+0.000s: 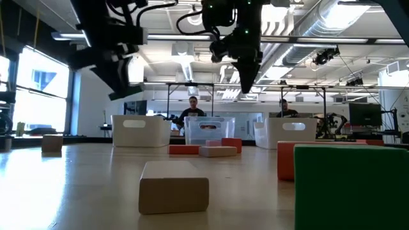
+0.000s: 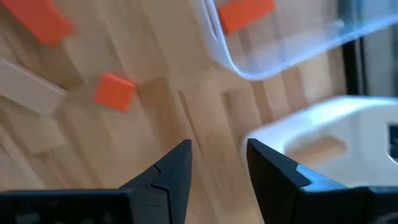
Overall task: Sort & place blocks by color
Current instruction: Put the green block into the left white bin
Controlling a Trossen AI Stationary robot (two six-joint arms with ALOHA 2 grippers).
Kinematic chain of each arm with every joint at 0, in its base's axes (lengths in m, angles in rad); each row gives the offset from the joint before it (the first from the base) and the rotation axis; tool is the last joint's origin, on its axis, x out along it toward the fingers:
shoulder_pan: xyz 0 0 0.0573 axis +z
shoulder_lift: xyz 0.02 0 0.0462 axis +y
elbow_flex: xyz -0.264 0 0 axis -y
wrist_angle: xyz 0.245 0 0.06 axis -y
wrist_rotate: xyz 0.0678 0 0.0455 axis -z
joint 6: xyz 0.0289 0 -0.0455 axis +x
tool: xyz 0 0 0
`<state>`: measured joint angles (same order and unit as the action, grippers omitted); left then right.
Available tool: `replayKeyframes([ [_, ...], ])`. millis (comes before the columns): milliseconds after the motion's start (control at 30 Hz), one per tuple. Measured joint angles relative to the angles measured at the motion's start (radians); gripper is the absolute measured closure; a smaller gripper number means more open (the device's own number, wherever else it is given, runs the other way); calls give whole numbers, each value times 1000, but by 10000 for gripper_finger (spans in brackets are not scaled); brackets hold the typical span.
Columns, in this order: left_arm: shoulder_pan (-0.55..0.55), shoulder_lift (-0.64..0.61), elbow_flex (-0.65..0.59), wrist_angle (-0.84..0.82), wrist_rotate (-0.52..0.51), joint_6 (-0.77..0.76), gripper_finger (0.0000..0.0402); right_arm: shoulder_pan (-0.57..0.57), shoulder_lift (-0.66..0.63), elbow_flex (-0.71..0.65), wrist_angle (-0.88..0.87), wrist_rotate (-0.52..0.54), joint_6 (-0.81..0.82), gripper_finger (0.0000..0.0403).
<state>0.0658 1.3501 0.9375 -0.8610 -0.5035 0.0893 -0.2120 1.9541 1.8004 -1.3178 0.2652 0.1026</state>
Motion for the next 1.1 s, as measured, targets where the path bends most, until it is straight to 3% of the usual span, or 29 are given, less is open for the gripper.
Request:
replayKeyframes([
  [133, 104, -13, 0, 45, -51, 43, 335, 25, 0, 0, -62, 84, 60, 263],
  [333, 261, -12, 0, 95, -30, 81, 335, 61, 0, 0, -145, 158, 157, 263],
  [733, 525, -12, 0, 199, 189, 98, 322, 164, -6, -86, -251, 308, 321, 263],
  [1100, 662, -11, 0, 303, 356, 97, 314, 216, -142, -382, -252, 328, 524, 263],
])
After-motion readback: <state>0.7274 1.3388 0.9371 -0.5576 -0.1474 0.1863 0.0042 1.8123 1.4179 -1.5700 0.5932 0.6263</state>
